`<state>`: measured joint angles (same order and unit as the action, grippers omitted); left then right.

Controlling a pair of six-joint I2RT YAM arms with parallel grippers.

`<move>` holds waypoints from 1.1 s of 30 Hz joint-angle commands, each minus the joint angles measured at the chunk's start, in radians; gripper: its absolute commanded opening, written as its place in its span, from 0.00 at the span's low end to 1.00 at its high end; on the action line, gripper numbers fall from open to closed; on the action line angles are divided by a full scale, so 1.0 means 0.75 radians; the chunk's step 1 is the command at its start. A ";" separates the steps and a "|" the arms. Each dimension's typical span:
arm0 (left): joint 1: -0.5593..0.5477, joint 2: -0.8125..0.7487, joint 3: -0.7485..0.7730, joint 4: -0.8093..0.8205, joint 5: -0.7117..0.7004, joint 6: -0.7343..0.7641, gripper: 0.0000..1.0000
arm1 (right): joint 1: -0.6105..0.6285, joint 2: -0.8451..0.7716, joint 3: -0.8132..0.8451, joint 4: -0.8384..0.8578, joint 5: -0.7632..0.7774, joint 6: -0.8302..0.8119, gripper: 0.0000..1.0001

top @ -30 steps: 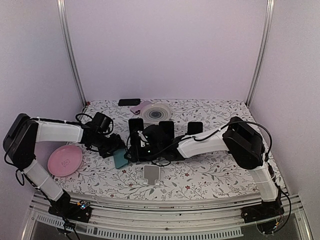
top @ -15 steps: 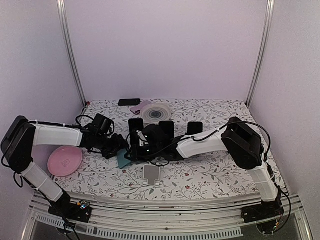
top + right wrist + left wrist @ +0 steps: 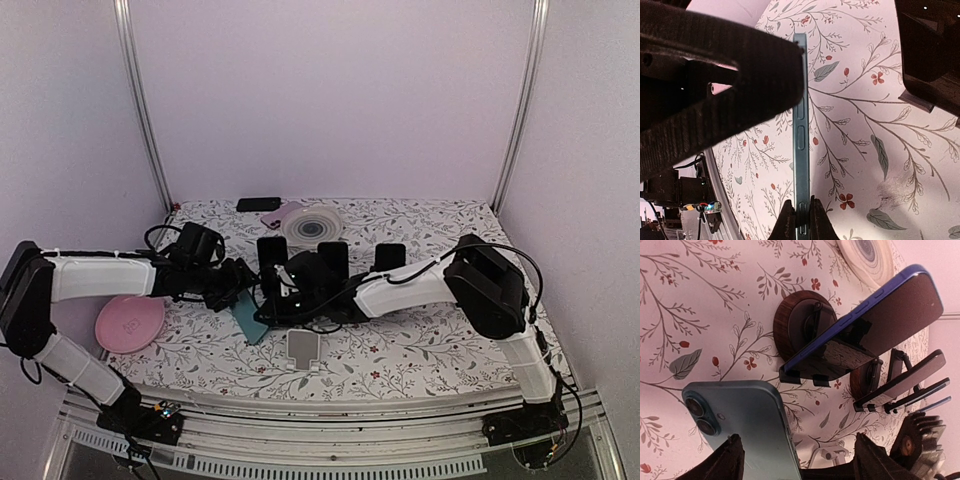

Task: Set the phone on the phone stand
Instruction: Pass from the left arm to the right, then pass from the right arm to the left

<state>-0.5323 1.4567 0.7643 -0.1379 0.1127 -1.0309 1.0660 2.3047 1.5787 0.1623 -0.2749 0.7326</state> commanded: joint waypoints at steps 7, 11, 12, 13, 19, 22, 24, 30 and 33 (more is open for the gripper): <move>-0.014 -0.273 0.006 -0.240 -0.145 -0.078 0.76 | 0.030 -0.212 0.043 -0.028 0.180 -0.280 0.02; -0.012 -0.364 0.013 -0.270 -0.174 -0.126 0.75 | 0.073 -0.228 0.135 -0.136 0.319 -0.496 0.02; -0.012 -0.383 0.021 -0.268 -0.176 -0.133 0.75 | 0.084 -0.225 0.169 -0.175 0.358 -0.543 0.02; -0.011 -0.399 0.030 -0.267 -0.179 -0.137 0.74 | 0.096 -0.223 0.201 -0.208 0.405 -0.604 0.02; -0.003 -0.471 0.125 -0.273 -0.180 -0.144 0.73 | 0.162 -0.240 0.284 -0.294 0.727 -0.937 0.02; -0.002 -0.488 0.157 -0.279 -0.181 -0.176 0.70 | 0.189 -0.252 0.285 -0.277 0.876 -1.094 0.02; -0.002 -0.499 0.163 -0.289 -0.190 -0.210 0.67 | 0.210 -0.251 0.286 -0.251 0.993 -1.172 0.02; -0.001 -0.505 0.148 -0.289 -0.225 -0.306 0.57 | 0.281 -0.219 0.248 -0.030 1.292 -1.566 0.02; -0.003 -0.491 0.150 -0.274 -0.236 -0.323 0.57 | 0.312 -0.184 0.221 0.122 1.382 -1.792 0.02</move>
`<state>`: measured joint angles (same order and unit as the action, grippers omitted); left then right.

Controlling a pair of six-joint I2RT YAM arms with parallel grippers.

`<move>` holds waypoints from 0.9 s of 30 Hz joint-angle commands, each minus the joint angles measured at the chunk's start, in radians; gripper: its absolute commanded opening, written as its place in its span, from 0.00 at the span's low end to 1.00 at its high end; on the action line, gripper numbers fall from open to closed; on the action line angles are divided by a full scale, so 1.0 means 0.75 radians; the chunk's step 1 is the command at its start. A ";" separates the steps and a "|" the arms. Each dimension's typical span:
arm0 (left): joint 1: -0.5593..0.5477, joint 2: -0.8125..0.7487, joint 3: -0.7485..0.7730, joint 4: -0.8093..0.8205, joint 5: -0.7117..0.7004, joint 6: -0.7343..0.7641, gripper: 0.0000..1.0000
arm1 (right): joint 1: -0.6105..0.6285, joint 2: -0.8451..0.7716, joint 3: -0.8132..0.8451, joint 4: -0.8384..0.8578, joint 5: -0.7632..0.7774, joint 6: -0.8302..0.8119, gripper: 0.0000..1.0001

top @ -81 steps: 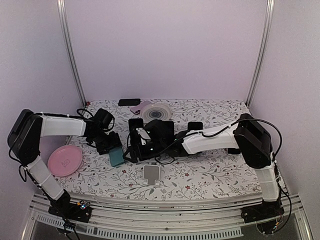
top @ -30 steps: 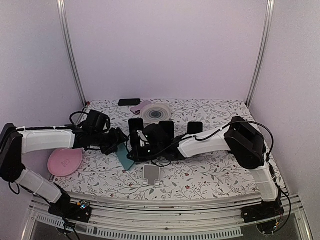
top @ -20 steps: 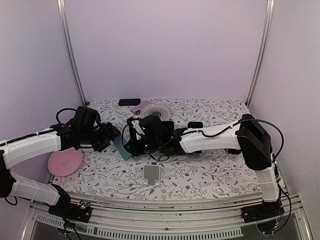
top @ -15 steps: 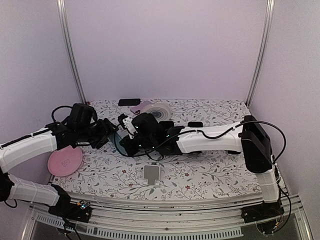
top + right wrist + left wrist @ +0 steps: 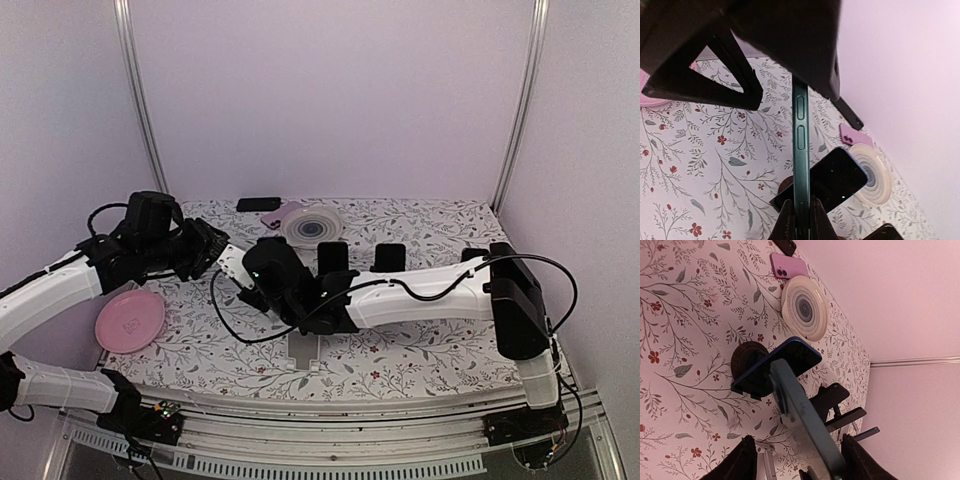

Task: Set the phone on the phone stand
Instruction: Pass from the right arm to the left

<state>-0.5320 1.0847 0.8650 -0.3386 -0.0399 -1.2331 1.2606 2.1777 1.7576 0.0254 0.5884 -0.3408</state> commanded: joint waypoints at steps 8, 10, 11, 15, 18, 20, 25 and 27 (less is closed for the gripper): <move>-0.002 0.067 0.015 0.054 0.008 -0.092 0.49 | 0.094 0.006 -0.079 0.486 0.243 -0.627 0.02; -0.002 0.073 0.011 0.065 0.022 -0.105 0.43 | 0.098 0.009 -0.084 0.489 0.243 -0.633 0.02; -0.002 0.073 0.009 0.067 0.027 -0.110 0.40 | 0.100 0.010 -0.087 0.490 0.243 -0.638 0.02; -0.002 0.071 0.010 0.077 0.041 -0.121 0.28 | 0.101 0.017 -0.096 0.495 0.243 -0.653 0.02; -0.003 0.069 0.006 0.095 0.054 -0.122 0.16 | 0.101 0.016 -0.094 0.496 0.235 -0.654 0.02; -0.003 0.071 -0.002 0.115 0.064 -0.121 0.04 | 0.101 0.015 -0.094 0.497 0.229 -0.654 0.02; 0.000 0.077 -0.001 0.150 0.086 -0.089 0.00 | 0.101 -0.006 -0.098 0.460 0.192 -0.611 0.16; 0.003 0.081 0.012 0.144 0.082 -0.058 0.00 | 0.102 -0.020 -0.098 0.423 0.165 -0.579 0.34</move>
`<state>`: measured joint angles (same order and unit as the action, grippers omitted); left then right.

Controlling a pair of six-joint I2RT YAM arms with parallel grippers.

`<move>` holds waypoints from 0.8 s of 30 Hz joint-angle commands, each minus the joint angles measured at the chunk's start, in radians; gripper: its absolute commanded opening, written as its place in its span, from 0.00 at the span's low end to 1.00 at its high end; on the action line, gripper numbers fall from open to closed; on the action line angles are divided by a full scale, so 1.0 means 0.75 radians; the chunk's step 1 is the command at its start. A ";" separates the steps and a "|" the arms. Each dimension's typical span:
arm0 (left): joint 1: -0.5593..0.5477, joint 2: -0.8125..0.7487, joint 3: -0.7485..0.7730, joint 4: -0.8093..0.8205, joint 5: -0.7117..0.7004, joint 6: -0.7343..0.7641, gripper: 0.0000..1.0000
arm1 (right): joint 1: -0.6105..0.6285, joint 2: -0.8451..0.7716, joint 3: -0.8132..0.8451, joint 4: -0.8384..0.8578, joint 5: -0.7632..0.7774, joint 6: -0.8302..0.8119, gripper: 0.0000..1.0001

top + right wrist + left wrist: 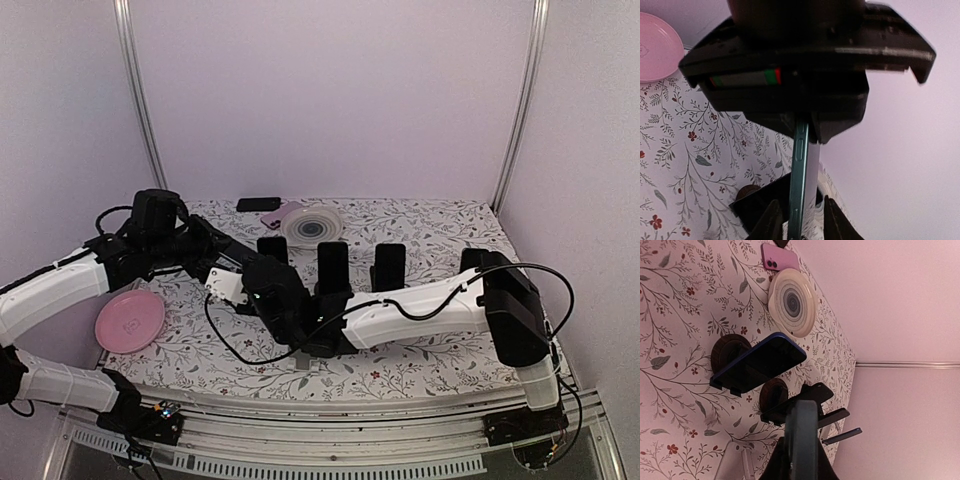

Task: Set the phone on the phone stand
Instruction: Pass from the right arm to the left

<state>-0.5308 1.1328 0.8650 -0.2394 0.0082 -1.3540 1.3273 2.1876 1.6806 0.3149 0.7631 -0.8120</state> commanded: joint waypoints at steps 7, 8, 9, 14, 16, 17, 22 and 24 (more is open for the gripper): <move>0.054 0.032 0.094 -0.008 0.020 0.363 0.00 | 0.009 -0.107 -0.002 -0.126 -0.212 0.229 0.75; 0.063 0.031 0.107 -0.008 0.013 0.409 0.00 | 0.007 -0.117 -0.005 -0.148 -0.234 0.262 0.78; 0.069 0.027 0.115 0.008 0.011 0.458 0.00 | 0.005 -0.129 -0.008 -0.178 -0.259 0.284 0.80; 0.088 0.011 0.149 0.050 0.016 0.704 0.00 | -0.038 -0.236 -0.045 -0.355 -0.472 0.484 0.88; 0.089 0.012 0.161 0.073 0.043 0.806 0.00 | -0.062 -0.302 -0.089 -0.386 -0.580 0.569 0.90; 0.088 0.016 0.168 0.078 0.065 0.854 0.00 | -0.080 -0.341 -0.117 -0.390 -0.625 0.609 0.91; 0.068 0.026 0.189 0.145 0.222 1.074 0.00 | -0.168 -0.523 -0.269 -0.394 -0.899 0.818 0.95; 0.041 0.026 0.200 0.159 0.250 1.158 0.00 | -0.210 -0.574 -0.315 -0.393 -1.003 0.885 0.96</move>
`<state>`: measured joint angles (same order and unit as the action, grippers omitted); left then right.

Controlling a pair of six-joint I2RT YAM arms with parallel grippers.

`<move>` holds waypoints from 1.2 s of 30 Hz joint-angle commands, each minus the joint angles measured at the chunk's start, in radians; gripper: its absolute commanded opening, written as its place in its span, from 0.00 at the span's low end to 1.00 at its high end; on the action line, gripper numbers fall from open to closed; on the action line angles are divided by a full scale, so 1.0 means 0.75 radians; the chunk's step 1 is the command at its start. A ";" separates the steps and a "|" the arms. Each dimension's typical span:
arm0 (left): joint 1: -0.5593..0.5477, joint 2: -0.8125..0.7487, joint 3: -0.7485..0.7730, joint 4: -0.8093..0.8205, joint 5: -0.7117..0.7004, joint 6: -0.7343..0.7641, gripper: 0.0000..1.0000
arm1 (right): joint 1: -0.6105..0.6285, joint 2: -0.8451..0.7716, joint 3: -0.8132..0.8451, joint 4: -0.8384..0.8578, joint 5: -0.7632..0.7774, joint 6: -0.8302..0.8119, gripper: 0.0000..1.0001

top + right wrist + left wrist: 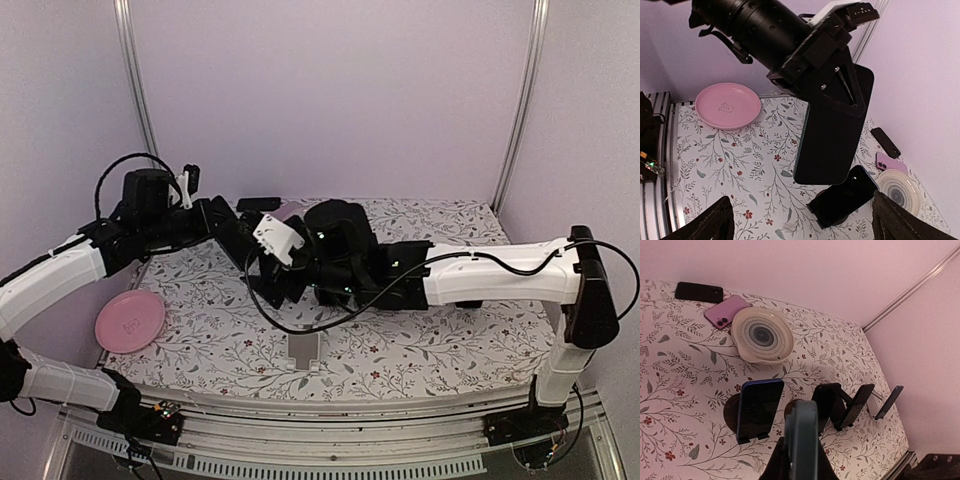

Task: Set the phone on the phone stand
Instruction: Pass from the right arm to the left, then pass from the left arm to the right

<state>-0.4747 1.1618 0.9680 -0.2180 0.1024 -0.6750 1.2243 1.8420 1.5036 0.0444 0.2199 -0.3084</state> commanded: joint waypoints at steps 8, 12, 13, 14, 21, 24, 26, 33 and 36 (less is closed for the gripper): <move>-0.116 0.007 0.110 0.104 0.245 0.465 0.00 | -0.306 -0.304 -0.295 0.094 -0.814 0.537 0.98; -0.158 0.008 0.111 0.099 0.322 0.531 0.00 | -0.381 -0.417 -0.479 0.218 -0.943 0.612 0.99; -0.168 0.012 0.110 0.101 0.352 0.546 0.00 | -0.395 -0.440 -0.516 0.250 -0.971 0.629 0.99; -0.178 0.016 0.110 0.108 0.388 0.554 0.00 | -0.411 -0.458 -0.541 0.264 -1.000 0.644 0.99; -0.242 0.077 0.119 0.190 0.616 0.595 0.00 | -0.493 -0.445 -0.598 0.324 -1.315 0.759 0.89; -0.255 0.092 0.118 0.220 0.702 0.605 0.00 | -0.497 -0.419 -0.616 0.375 -1.392 0.795 0.83; -0.261 0.102 0.118 0.242 0.757 0.606 0.00 | -0.499 -0.411 -0.631 0.419 -1.415 0.834 0.82; -0.308 0.164 0.144 0.271 0.914 0.608 0.00 | -0.510 -0.330 -0.587 0.487 -1.481 0.930 0.70; -0.324 0.192 0.163 0.262 0.951 0.616 0.00 | -0.511 -0.299 -0.562 0.489 -1.501 0.944 0.63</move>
<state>-0.6922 1.2858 1.0428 -0.0864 0.7284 -0.2314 0.8490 1.5848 1.0409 0.3679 -0.8524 0.3580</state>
